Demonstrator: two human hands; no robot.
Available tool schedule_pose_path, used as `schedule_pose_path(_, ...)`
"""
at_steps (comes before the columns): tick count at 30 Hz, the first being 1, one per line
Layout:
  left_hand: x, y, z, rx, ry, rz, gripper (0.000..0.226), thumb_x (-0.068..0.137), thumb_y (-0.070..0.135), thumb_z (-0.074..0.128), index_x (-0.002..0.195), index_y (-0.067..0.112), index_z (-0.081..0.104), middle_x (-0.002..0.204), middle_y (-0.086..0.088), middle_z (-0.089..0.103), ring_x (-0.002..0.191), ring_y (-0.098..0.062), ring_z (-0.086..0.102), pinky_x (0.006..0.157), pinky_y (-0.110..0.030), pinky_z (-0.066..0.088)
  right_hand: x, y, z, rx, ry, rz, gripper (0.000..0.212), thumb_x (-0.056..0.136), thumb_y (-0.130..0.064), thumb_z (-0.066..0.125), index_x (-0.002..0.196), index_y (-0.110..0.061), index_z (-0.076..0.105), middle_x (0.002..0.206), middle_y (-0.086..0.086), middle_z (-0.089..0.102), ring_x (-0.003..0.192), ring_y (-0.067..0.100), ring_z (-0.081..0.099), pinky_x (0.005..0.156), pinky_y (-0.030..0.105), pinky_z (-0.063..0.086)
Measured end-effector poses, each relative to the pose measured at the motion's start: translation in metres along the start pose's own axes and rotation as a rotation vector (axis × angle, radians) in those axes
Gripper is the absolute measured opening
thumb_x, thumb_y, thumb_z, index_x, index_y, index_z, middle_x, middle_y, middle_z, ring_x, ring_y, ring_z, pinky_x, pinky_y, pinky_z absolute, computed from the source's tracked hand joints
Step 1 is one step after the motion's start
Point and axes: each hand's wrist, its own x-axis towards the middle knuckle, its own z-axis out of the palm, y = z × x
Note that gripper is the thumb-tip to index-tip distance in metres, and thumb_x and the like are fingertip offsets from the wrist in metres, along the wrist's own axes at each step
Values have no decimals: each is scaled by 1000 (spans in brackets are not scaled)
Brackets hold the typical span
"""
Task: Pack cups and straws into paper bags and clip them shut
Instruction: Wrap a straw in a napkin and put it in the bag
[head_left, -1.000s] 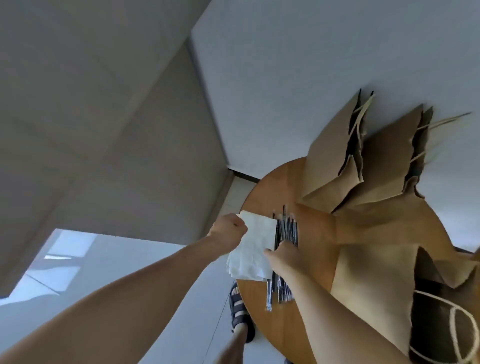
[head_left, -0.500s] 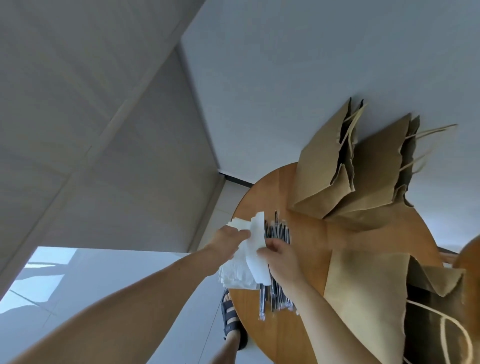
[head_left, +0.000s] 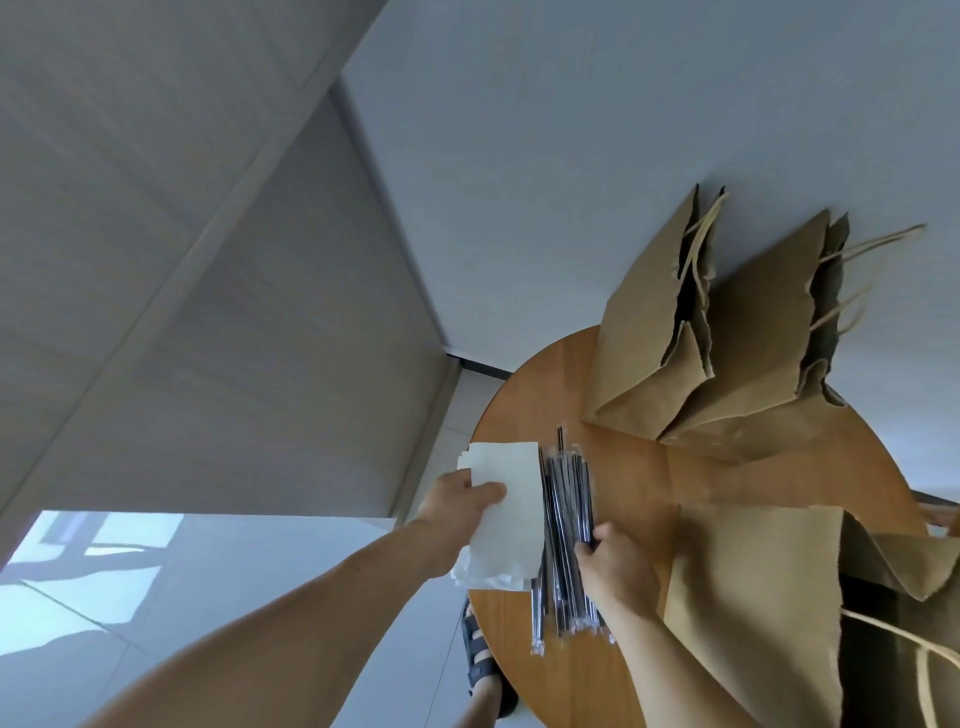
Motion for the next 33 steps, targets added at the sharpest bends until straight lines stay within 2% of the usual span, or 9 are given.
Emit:
schedule_pose_path(3, -2, 1, 0, 31, 15, 27, 10, 93, 14, 65, 103, 12, 67, 109, -11, 71, 101, -31, 66, 96, -50, 54, 1, 1, -1, -1, 34, -8, 17, 95, -35, 53, 105, -28, 65, 90, -11, 65, 73, 11, 59, 60, 25, 45)
schedule_pose_path(11, -13, 19, 15, 94, 9, 100, 10, 95, 16, 61, 103, 13, 66, 103, -8, 71, 95, -28, 67, 84, -39, 56, -27, -4, -40, 100, 93, 18, 15, 92, -29, 51, 80, -27, 59, 67, -10, 62, 56, 7, 57, 49, 22, 38)
schedule_pose_path(14, -25, 32, 23, 166, 16, 170, 20, 95, 18, 57, 114, 14, 64, 105, -7, 70, 98, -29, 66, 90, -45, 56, -46, -17, -61, 291, 155, -186, 20, 94, -32, 56, 74, -31, 56, 63, -10, 60, 59, 4, 57, 52, 24, 44)
schedule_pose_path(16, -38, 44, 31, 203, 8, 250, 23, 95, 20, 54, 117, 20, 62, 105, -5, 70, 98, -28, 66, 89, -45, 56, -63, -32, -78, 441, 146, -341, 17, 92, -35, 62, 76, -38, 58, 65, -13, 62, 64, 2, 60, 57, 16, 43)
schedule_pose_path(19, -64, 70, 41, 183, -44, 359, 21, 92, 19, 52, 104, 30, 66, 96, 0, 71, 94, -27, 67, 84, -43, 57, -80, -50, -108, 496, 141, -422, 13, 89, -39, 65, 77, -41, 60, 76, -27, 64, 72, -5, 61, 60, 11, 43)
schedule_pose_path(22, -91, 94, 45, 146, -90, 459, 13, 82, 23, 60, 88, 31, 69, 81, 8, 72, 84, -22, 67, 73, -36, 53, -88, -59, -139, 472, 178, -441, 15, 87, -46, 63, 73, -43, 60, 74, -23, 66, 72, -1, 62, 65, 20, 48)
schedule_pose_path(27, -123, 119, 49, 180, -120, 550, 6, 86, 29, 73, 89, 24, 72, 87, 1, 75, 79, -20, 71, 65, -33, 55, -108, -66, -183, 524, 197, -501, 11, 88, -39, 70, 82, -42, 61, 68, -25, 64, 74, -12, 59, 63, 10, 41)
schedule_pose_path(29, -135, 131, 54, 170, -152, 564, 6, 88, 28, 71, 93, 25, 70, 92, -1, 75, 86, -25, 72, 73, -42, 59, -118, -65, -200, 527, 229, -516, 9, 87, -38, 71, 90, -38, 63, 75, -25, 65, 77, -8, 61, 64, 8, 44)
schedule_pose_path(33, -159, 151, 61, 113, -289, 591, 21, 92, 23, 67, 112, 18, 66, 107, -7, 73, 98, -30, 70, 89, -52, 57, -129, -54, -240, 711, 374, -499, 38, 80, -37, 79, 111, -32, 57, 101, -19, 64, 92, 2, 61, 76, 18, 51)
